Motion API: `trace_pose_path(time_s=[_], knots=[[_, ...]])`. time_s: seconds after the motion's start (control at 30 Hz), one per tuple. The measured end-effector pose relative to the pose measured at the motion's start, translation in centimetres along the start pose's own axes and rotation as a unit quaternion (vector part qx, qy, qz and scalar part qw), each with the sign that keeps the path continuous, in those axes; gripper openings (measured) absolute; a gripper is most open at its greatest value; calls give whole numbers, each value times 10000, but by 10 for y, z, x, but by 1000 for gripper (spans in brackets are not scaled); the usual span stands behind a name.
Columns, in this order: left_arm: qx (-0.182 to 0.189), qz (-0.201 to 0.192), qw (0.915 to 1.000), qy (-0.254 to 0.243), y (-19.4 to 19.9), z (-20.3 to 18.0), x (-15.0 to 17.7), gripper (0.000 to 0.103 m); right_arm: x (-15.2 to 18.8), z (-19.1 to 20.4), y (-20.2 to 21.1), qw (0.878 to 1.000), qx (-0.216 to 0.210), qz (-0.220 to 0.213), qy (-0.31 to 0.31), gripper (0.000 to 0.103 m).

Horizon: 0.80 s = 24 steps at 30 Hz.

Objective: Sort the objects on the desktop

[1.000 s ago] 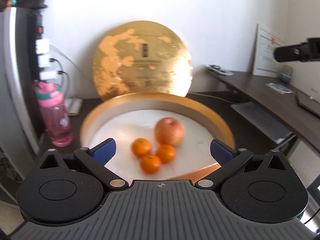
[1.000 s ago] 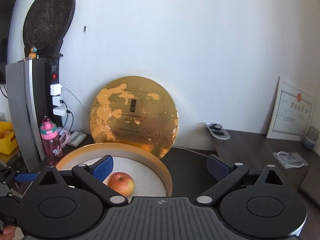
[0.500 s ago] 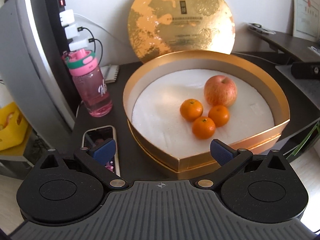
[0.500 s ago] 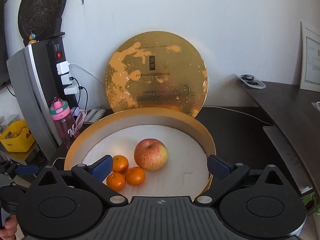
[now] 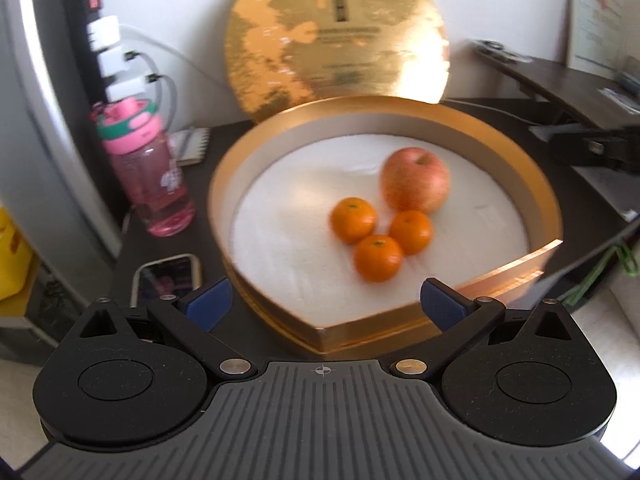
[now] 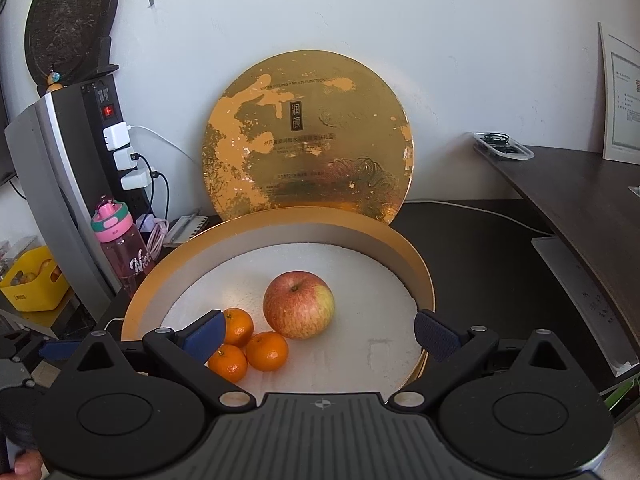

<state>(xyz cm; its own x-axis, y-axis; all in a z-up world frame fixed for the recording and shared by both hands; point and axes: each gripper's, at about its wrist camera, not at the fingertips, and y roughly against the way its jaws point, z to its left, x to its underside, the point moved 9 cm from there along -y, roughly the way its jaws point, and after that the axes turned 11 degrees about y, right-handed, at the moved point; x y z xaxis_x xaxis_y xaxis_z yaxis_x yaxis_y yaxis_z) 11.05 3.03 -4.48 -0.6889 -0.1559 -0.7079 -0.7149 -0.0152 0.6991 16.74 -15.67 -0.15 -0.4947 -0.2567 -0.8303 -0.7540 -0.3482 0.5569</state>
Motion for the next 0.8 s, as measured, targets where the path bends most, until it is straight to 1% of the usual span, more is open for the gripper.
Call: trace_pose_path(time_s=[0.07,0.17,0.37,0.57,0.8], knots=[[117,-33,9999,-73,1,-6,0,103,-2,-2,-1,10000,26,-9,-20,100],[158,-89,9998,-61,1,-7,-4,103,-6,-2,-3,10000,36,-45,-20,100],[261,-207,9993,153,0,1,-18,103,-16,0,-9,9999,60,-80,8,100],[371,-330,9985,212,-1,5,-29,103,-30,5,-12,9998,84,-176,92,100],[388,-473,9977,279,-4,15,-40,103,-43,9,-18,9994,73,-313,129,100]])
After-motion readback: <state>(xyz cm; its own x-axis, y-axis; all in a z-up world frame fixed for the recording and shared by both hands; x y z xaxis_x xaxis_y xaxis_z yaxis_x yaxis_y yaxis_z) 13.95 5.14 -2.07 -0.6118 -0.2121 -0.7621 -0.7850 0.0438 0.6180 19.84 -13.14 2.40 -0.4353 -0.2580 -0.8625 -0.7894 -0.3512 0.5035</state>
